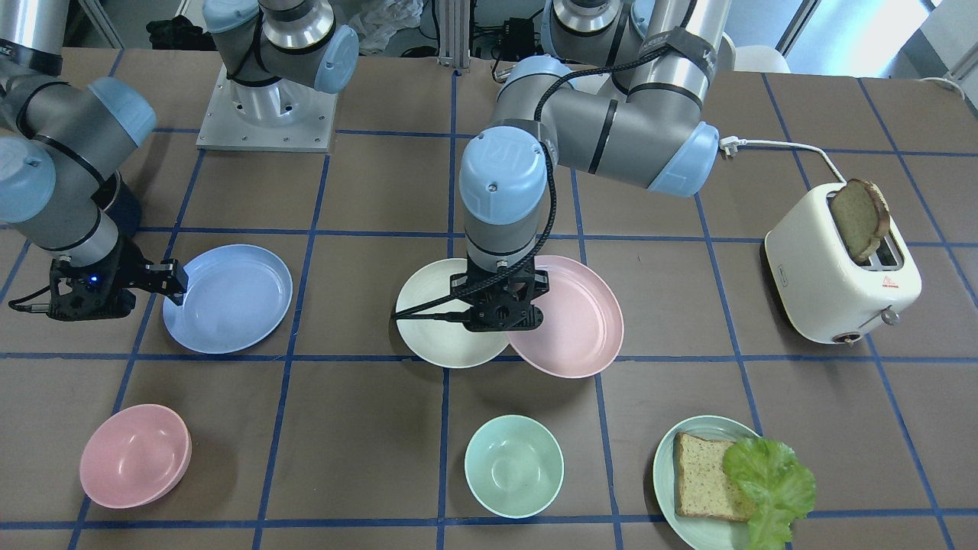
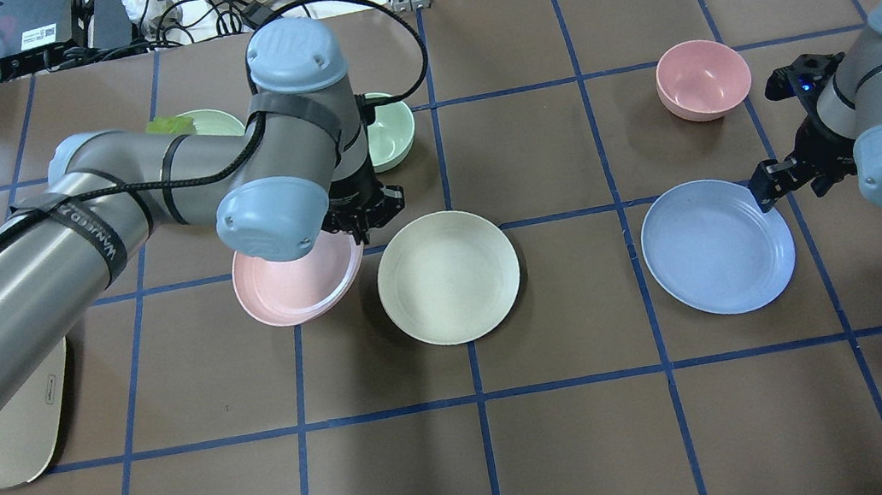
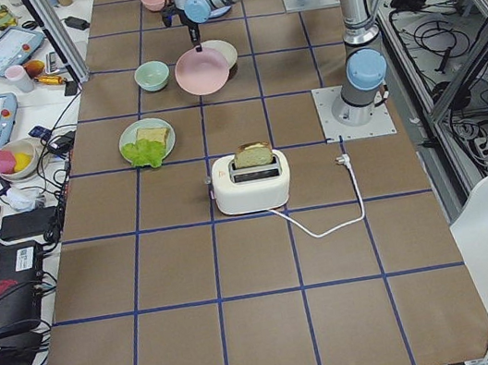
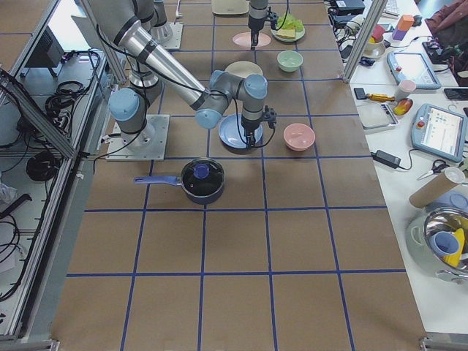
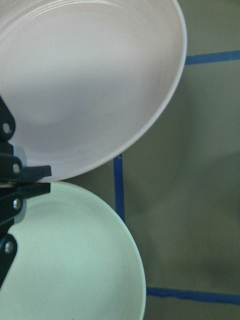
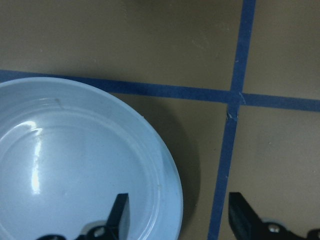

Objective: Stack three plates with pink and blue
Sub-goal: 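Carry the pink plate onto the cream plate while the right gripper grasps the blue plate, then release the pink plate with the left gripper while the right gripper lifts the blue plate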

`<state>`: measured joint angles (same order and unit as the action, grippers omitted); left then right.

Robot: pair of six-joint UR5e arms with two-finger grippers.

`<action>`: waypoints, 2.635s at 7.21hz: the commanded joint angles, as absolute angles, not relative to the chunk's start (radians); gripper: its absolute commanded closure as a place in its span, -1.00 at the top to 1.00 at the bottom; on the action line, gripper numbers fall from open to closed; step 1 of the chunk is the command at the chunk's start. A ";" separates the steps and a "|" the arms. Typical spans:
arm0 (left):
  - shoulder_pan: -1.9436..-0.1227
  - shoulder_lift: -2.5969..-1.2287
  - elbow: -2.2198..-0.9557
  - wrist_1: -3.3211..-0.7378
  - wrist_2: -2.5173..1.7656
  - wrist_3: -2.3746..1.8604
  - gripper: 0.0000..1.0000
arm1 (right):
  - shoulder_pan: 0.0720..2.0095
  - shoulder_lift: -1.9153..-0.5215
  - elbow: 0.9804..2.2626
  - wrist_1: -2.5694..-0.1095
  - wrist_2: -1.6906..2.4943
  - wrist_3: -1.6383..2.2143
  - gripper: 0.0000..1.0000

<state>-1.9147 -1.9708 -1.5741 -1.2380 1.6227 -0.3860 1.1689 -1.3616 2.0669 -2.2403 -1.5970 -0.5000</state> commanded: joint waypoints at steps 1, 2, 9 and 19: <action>-2.005 -2.075 -1.461 -1.255 1.624 -0.550 -1.00 | 1.167 -1.338 2.066 -2.241 -1.597 -0.499 0.40; -2.044 -2.101 -1.422 -1.259 1.624 -0.595 -1.00 | 1.158 -1.336 2.066 -2.241 -1.597 -0.494 0.33; -2.123 -2.177 -1.424 -1.253 1.612 -0.707 -1.00 | 1.144 -1.305 2.063 -2.241 -1.586 -0.495 -0.10; -1.782 -1.892 -1.371 -1.475 1.571 -0.350 1.00 | 1.144 -1.292 2.045 -2.223 -1.589 -0.479 -0.81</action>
<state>-1.8609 -1.9511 -1.3726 -1.4088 1.5744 -0.4224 1.1443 -1.2906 2.0518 -2.2256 -1.5892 -0.4780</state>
